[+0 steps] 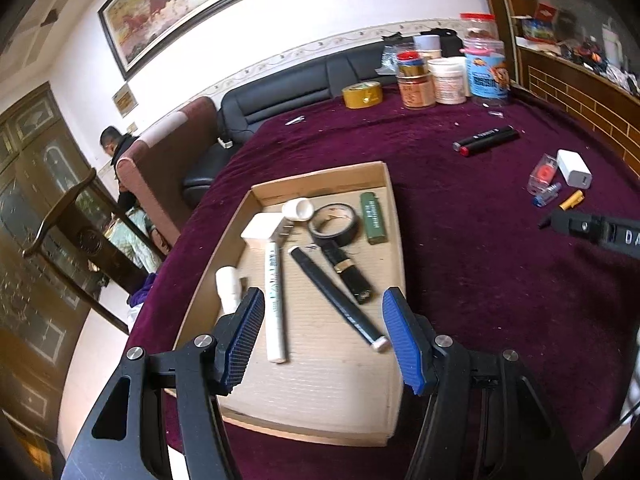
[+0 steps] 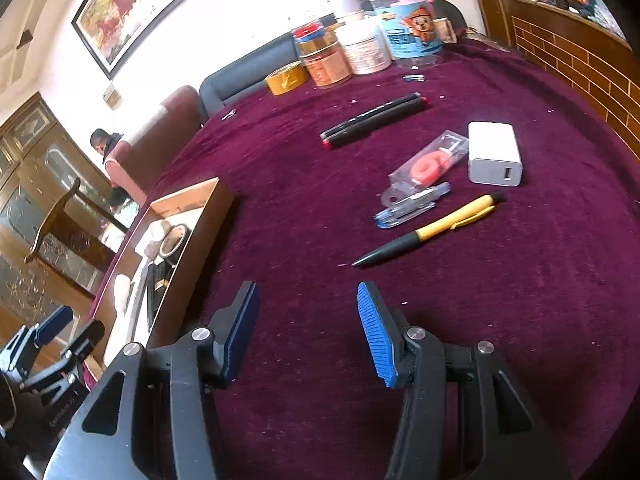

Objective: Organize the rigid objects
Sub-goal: 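Move both tools back toward the items left on the table, then grasp the black red-capped marker with the left gripper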

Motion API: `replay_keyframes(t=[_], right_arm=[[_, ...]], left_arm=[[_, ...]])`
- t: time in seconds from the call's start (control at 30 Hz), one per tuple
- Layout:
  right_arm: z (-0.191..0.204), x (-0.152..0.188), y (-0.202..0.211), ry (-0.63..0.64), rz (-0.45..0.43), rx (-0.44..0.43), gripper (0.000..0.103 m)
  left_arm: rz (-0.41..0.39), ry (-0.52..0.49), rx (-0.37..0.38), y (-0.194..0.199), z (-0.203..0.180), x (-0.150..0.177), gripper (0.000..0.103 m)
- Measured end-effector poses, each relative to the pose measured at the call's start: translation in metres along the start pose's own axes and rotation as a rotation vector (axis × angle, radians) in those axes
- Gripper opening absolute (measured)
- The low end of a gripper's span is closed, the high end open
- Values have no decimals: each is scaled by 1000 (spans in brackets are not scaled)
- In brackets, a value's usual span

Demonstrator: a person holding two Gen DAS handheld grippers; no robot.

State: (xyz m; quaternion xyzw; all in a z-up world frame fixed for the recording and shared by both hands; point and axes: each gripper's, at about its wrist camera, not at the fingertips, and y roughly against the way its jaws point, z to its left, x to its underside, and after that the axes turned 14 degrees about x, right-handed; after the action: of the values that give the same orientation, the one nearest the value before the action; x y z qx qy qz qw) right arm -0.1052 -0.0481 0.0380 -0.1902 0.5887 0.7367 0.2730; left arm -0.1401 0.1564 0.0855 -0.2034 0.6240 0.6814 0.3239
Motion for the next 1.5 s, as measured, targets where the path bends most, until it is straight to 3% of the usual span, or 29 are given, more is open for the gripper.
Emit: replay_keyframes(t=[0.2,0.4,0.47,0.5,0.53,0.63,0.77,0.9,0.97,1.1,1.2,1.37,1.5], right_arm=[[-28,-16,8,-33,-45,48,50],[-64,-43,33,-46,-174,207,50],[-71,-51,47,-36,-259,285,62],[-75,-54,55,-33,-316,303,75],[-77,-56,59,-35,-349,307,83],[-91,-68,67,-69,-429,300,83],[-105,-91,54,-105,-381,308,83],[-113,-113,33,-135,-346,334,83],[-123,-119,20,-170,-324,301,82],[-142,-115,-5,-211,-323,331,82],[-157,-111,-19,-246,-264,323,82],[-177,-107,-24,-320,-203,277,82],[-177,-110,-31,-318,-181,271,82]], left_arm=[[28,-32,16,-7,-16,-4,56],[54,-54,22,-18,-31,-8,56],[63,-62,29,-22,-36,-9,56],[69,-68,32,-24,-40,-10,56],[76,-74,36,-27,-44,-11,56],[93,-84,53,-33,-54,-12,56],[147,-59,165,-46,-62,-15,55],[220,72,372,-66,-59,-25,55],[232,116,427,-74,-57,-37,55],[188,44,429,-80,-68,-78,55],[165,-35,453,-95,-78,-113,55],[157,-93,479,-155,-102,-166,55],[184,-158,472,-203,-127,-186,55]])
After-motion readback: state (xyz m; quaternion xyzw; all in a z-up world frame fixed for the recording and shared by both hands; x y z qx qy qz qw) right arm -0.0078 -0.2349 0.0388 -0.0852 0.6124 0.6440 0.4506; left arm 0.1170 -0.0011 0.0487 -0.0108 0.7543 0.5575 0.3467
